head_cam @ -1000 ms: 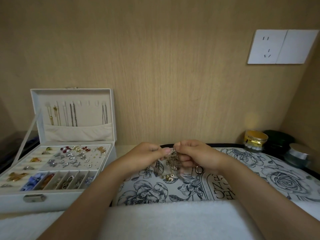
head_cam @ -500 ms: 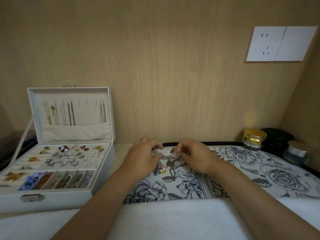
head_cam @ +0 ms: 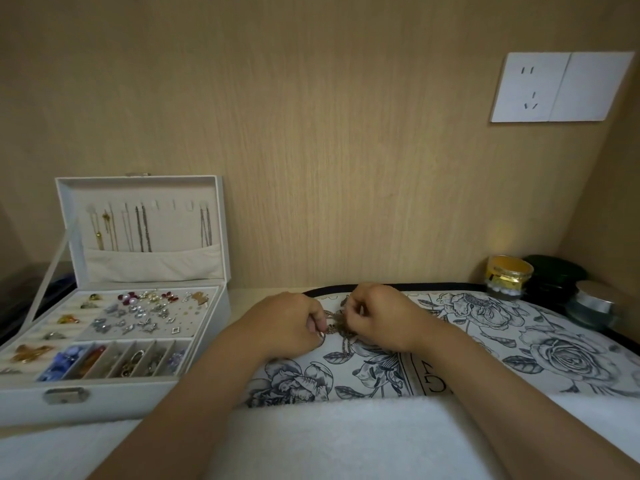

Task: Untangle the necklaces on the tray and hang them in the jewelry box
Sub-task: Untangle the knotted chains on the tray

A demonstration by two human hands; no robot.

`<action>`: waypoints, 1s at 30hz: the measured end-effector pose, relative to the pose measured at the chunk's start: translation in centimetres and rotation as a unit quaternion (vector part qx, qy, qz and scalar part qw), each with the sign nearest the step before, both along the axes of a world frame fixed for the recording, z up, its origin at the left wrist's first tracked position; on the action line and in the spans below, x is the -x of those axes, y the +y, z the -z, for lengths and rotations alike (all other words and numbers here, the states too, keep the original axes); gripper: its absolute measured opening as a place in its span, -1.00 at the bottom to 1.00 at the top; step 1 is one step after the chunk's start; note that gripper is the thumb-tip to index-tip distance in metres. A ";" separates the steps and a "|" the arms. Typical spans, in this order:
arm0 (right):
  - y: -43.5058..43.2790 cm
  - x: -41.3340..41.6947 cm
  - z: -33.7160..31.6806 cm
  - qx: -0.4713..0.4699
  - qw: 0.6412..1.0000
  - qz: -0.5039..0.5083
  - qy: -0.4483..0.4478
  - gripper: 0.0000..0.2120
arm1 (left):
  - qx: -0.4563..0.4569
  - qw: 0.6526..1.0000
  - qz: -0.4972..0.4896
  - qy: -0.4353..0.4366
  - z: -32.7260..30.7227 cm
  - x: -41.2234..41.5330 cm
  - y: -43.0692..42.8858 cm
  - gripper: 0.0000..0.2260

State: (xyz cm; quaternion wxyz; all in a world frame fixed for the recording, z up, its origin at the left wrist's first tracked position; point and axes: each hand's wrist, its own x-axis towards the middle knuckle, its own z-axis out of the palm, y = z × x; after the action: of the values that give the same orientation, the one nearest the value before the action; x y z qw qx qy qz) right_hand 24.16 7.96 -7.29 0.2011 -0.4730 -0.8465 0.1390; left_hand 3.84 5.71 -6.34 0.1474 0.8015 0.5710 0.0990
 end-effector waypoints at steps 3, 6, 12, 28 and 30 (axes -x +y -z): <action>0.0 -0.4 -1.0 0.082 0.992 0.032 0.095 -0.69 | 0.008 0.999 -0.010 0.029 -0.2 0.7 0.0 -0.84; 0.3 -0.6 -1.6 0.155 0.963 0.056 0.213 -0.66 | 0.028 0.999 -0.009 0.044 -0.6 1.3 0.2 -0.85; -0.2 0.3 -2.3 0.283 0.858 0.031 0.428 -0.59 | 0.087 0.995 -0.007 0.055 -1.5 1.4 0.2 -0.76; -0.1 0.2 -2.7 0.378 0.724 -0.126 0.563 -0.85 | 0.097 0.931 -0.005 -0.351 -0.1 -1.4 -0.3 -0.78; 0.0 0.1 -2.7 0.376 0.720 -0.134 0.568 -0.86 | 0.101 0.939 -0.004 -0.329 0.1 -1.4 -0.4 -0.81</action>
State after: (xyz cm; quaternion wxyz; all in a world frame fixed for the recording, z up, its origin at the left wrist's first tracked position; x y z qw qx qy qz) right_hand 24.08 7.92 -4.54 0.4290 -0.2234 -0.5068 0.7136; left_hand 5.26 5.35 -6.41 0.4067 0.7030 0.5005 0.2998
